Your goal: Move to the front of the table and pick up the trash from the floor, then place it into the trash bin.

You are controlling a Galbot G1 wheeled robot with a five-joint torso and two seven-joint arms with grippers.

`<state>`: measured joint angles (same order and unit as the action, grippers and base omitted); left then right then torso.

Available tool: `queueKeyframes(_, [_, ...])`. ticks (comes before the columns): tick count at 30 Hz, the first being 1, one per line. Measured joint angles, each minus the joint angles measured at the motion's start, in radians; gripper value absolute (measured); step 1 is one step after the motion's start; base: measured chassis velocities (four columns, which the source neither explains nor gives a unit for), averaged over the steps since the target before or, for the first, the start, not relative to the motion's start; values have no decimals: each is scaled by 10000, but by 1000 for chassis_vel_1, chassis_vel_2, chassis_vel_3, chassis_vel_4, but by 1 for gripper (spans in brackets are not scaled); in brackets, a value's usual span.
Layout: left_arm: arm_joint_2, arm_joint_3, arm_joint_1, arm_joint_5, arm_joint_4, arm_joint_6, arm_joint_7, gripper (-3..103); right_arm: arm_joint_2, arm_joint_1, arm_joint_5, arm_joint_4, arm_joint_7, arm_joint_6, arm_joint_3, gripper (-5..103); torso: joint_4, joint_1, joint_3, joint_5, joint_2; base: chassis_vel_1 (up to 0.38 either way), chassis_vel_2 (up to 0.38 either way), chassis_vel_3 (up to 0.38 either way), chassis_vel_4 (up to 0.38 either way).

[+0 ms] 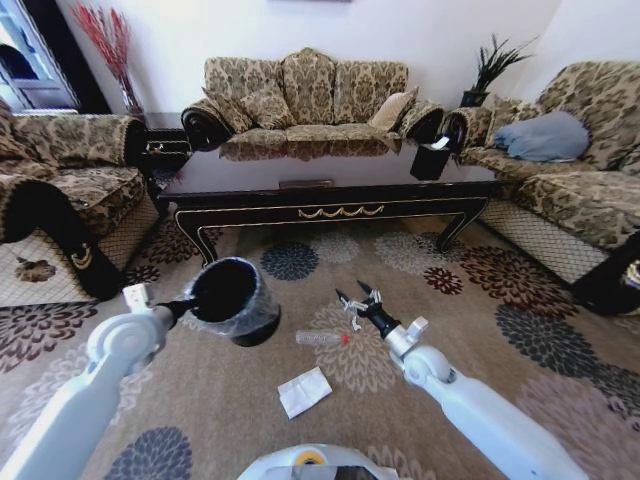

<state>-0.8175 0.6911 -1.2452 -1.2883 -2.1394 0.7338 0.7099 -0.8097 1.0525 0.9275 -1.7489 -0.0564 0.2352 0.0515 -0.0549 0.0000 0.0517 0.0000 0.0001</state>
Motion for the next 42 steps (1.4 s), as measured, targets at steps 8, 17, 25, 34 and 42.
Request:
queueKeyframes(8, [-15,286,-384,1749,-905,-175,548,3,-709,-782,63,1703,1283,-347,1615,100,-1,0,1,0,0,0,0,0,0])
queueKeyframes(17, [285,1049,-642,1450,-1031,-26,621,3,-824,-2438,-1150,3407,-165,-656,3413,100,0,0,1,-1,-1,0,0,0,0])
queueKeyframes(25, [255,1495,-1085,1111,-1363,10,597,3,-1411,-4655,-2849,6825,-5569,-204,4379,100,2,0,2,3,-1,0,0,0,0])
queueKeyframes(34, [74,1879,-1585,887,-1623,20,601,3,-2537,-5457,-3885,9328,-7227,269,4410,100,1,0,2,1,-1,0,0,0,0])
queueKeyframes(42, [22,2208,-1942,854,-1824,24,601,3,-3979,-5623,-4208,10837,-6611,434,4345,100,2,0,2,-2,-1,0,0,0,0])
